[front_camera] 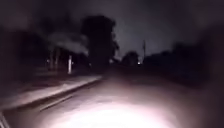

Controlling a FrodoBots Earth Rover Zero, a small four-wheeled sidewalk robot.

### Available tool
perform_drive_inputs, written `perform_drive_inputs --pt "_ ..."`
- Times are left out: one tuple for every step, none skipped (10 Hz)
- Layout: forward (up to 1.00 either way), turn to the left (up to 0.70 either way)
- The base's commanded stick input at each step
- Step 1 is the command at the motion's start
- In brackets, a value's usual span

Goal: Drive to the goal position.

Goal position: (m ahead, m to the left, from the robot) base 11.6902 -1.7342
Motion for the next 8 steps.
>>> perform_drive_inputs --pt "0.7 0.0" --pt "0.7 0.0" --pt "0.7 0.0" --pt "0.7 0.0" --pt "0.7 0.0" --pt "0.7 0.0" --pt "0.7 0.0" --pt "0.7 0.0"
